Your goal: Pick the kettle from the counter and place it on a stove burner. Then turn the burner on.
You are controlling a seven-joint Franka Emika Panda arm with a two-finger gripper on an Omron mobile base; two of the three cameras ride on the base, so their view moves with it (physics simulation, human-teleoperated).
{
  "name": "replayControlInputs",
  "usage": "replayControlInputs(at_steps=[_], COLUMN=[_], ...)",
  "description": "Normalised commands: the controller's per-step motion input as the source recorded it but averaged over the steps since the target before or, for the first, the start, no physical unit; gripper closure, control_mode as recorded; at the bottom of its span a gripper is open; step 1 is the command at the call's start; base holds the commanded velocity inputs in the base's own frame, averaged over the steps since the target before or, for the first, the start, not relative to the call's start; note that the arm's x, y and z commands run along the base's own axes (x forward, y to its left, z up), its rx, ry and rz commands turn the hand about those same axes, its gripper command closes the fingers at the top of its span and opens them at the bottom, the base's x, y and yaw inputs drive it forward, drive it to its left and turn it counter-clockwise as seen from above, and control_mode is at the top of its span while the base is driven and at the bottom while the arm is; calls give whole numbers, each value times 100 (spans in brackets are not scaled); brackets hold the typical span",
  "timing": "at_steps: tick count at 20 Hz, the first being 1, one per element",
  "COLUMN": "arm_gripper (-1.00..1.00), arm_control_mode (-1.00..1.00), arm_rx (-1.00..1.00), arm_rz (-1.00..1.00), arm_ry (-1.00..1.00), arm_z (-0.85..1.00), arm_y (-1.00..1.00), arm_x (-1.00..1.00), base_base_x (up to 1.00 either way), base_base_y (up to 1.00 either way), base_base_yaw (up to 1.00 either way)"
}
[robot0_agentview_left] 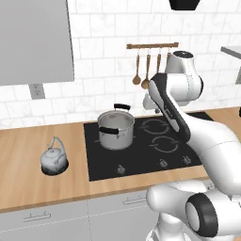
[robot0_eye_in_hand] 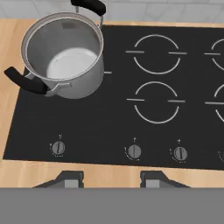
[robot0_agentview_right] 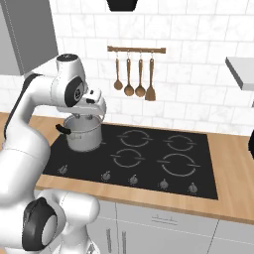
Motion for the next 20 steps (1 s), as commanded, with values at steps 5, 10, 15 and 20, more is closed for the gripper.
replayControlInputs(at_steps=[5, 10, 15, 20], arm_gripper=[-100, -100, -100, -100], arm_control_mode=[-100, -100, -100, -100], arm_rx=[-2, -1, 0, 0], arm_rz=[0, 0, -2, 0], arm_ry=[-1, -1, 0, 0], arm_z=[-18, -55, -37, -19], arm_y=[29, 47, 44, 36], arm_x=[-11, -14, -1, 0], base_base_x=[0, 0, 0, 0], base_base_y=[0, 0, 0, 0], base_base_yaw=[0, 0, 0, 0])
